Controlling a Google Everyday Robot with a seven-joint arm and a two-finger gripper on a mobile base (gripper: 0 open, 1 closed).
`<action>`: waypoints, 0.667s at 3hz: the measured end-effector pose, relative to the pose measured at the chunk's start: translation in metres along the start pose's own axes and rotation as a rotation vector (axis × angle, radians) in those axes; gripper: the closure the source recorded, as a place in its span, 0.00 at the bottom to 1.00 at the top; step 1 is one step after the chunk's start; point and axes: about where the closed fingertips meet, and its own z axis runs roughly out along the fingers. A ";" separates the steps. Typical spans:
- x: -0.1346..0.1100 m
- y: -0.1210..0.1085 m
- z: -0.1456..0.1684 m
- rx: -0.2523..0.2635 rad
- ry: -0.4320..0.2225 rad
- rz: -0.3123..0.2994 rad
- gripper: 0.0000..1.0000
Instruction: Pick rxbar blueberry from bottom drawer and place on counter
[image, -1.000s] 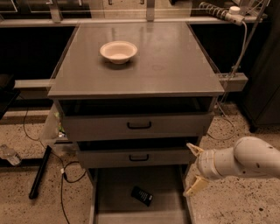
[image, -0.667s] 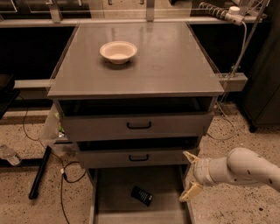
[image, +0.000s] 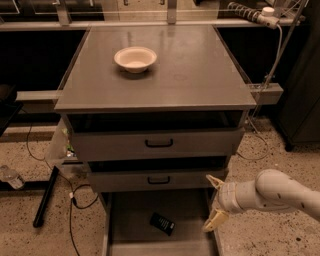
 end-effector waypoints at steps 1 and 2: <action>0.024 0.002 0.044 -0.032 -0.004 0.039 0.00; 0.057 0.010 0.097 -0.061 -0.009 0.090 0.00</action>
Offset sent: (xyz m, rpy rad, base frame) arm 0.0209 0.0252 -0.1896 0.0655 0.1649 -0.0575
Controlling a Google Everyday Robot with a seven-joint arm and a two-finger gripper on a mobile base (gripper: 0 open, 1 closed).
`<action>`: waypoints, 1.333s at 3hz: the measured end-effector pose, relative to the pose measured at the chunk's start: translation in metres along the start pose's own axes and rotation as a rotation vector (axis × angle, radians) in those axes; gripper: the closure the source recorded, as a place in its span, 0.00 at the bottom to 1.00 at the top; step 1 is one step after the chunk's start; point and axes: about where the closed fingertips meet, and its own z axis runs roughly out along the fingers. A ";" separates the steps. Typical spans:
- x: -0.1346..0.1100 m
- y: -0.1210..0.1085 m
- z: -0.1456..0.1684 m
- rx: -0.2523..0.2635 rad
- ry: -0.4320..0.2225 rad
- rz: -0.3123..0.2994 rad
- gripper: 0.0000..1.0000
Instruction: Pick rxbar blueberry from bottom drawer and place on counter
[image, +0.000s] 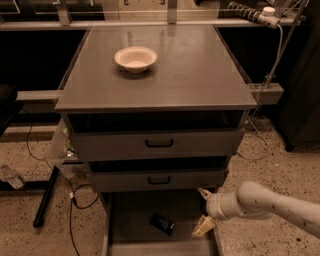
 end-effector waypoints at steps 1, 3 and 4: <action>0.026 0.004 0.044 -0.023 -0.016 0.029 0.00; 0.053 0.008 0.112 -0.021 -0.177 0.067 0.00; 0.055 0.000 0.128 0.001 -0.306 0.115 0.00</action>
Offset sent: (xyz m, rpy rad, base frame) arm 0.0070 0.0351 -0.1392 0.1397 0.0228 -0.0043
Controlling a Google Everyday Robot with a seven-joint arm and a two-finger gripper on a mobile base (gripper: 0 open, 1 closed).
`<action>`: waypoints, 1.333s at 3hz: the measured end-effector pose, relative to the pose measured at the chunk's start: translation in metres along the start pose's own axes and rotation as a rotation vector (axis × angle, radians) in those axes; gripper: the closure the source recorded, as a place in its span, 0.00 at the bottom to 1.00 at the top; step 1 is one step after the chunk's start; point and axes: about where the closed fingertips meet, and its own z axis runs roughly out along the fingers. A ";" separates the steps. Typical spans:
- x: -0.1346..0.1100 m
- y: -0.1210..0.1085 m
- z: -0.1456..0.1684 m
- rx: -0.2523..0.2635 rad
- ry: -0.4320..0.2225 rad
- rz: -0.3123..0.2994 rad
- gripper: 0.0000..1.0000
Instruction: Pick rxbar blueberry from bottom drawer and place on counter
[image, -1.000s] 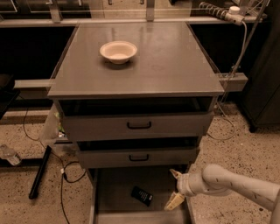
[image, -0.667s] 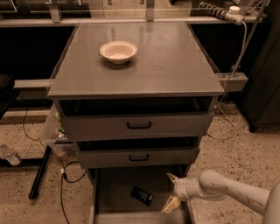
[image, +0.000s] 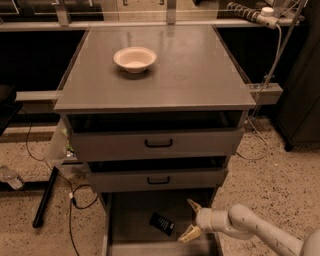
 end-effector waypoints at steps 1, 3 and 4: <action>0.000 0.000 0.000 0.000 0.000 0.000 0.00; 0.008 0.003 0.024 0.024 0.124 -0.057 0.00; 0.026 -0.001 0.045 0.041 0.202 -0.075 0.00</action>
Offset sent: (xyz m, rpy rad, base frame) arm -0.0012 0.0093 -0.0037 -0.1257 -0.0297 0.0101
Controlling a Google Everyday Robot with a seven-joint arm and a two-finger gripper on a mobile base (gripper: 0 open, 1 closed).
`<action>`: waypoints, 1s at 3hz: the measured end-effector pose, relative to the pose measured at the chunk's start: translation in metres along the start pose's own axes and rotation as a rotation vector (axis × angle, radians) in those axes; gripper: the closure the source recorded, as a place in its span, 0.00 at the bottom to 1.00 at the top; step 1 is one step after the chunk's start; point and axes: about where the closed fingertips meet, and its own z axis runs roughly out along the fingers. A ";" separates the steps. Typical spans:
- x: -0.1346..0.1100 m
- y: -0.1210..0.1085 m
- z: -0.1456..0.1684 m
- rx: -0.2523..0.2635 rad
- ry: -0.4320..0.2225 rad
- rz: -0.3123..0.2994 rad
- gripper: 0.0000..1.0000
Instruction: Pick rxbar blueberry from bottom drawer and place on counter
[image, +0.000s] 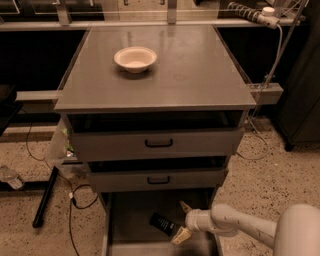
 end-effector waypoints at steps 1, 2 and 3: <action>0.012 0.005 0.026 -0.013 0.030 -0.006 0.00; 0.026 0.014 0.054 -0.033 0.036 0.014 0.00; 0.032 0.022 0.075 -0.056 0.020 0.041 0.00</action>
Offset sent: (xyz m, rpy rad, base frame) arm -0.0043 0.0362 -0.0920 -0.0236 0.0745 0.0071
